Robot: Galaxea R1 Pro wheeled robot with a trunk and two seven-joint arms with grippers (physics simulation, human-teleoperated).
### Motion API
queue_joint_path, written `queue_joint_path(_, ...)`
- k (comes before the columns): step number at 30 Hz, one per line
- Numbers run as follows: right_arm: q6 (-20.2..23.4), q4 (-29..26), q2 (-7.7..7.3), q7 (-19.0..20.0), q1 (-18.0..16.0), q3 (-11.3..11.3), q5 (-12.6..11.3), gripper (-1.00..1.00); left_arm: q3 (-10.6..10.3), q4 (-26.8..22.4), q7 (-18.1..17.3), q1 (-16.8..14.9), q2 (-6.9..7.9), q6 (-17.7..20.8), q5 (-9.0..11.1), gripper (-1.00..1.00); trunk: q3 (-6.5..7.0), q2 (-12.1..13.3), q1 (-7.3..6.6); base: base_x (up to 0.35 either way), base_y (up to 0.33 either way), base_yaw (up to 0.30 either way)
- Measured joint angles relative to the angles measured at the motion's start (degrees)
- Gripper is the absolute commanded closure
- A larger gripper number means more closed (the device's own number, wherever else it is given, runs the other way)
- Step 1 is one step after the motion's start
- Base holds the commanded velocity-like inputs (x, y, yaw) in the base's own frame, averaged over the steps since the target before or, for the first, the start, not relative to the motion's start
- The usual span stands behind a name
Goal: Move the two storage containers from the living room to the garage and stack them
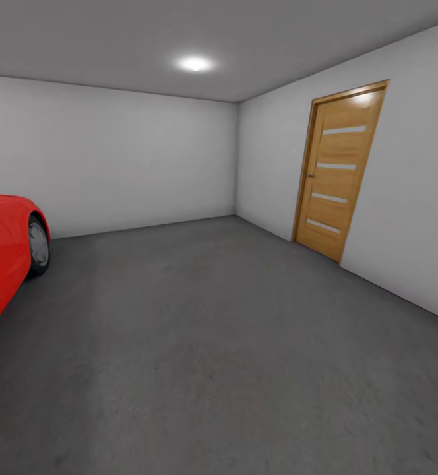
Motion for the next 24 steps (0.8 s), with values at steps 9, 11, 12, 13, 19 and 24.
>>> queue_joint_path(9, -0.01, 0.0, -0.1, 0.16, 0.0, 0.07, 0.0, -1.0, -0.02, -0.02, 0.08, 0.0, 0.0, 0.1, 0.02, -1.0, 0.0, 0.0, 0.0, 0.322, 0.0, 0.0)
queue_joint_path(11, -0.05, 0.0, -0.09, 0.16, 0.0, 0.07, 0.0, -1.0, -0.03, -0.01, 0.27, 0.0, 0.0, 0.17, 0.06, -1.0, 0.0, 0.0, 0.0, 0.322, 0.0, 0.0)
queue_joint_path(12, -0.07, 0.0, -0.09, 0.16, 0.0, 0.07, 0.0, -1.0, -0.03, -0.01, 0.32, 0.0, 0.0, 0.18, 0.07, -1.0, 0.0, 0.0, 0.0, 0.322, 0.0, 0.0)
queue_joint_path(13, -0.07, 0.0, -0.09, 0.16, 0.0, 0.07, 0.0, -1.0, -0.03, -0.01, 0.34, 0.0, 0.0, 0.19, 0.07, -1.0, 0.0, 0.0, 0.0, 0.322, 0.0, 0.0)
queue_joint_path(19, -0.1, 0.0, -0.06, 0.01, 0.0, 0.01, 0.0, -1.0, 0.0, -0.01, 0.41, 0.0, 0.0, 0.21, 0.09, -1.0, 0.0, 0.0, 0.0, 0.322, 0.0, 0.0)
queue_joint_path(24, -1.95, 0.0, 0.04, 0.0, 0.0, -0.23, -0.25, -1.0, 0.0, -0.01, 0.41, 0.0, 0.0, 0.14, 0.09, -1.0, 0.0, 0.0, 0.0, 0.322, 0.0, 0.0)
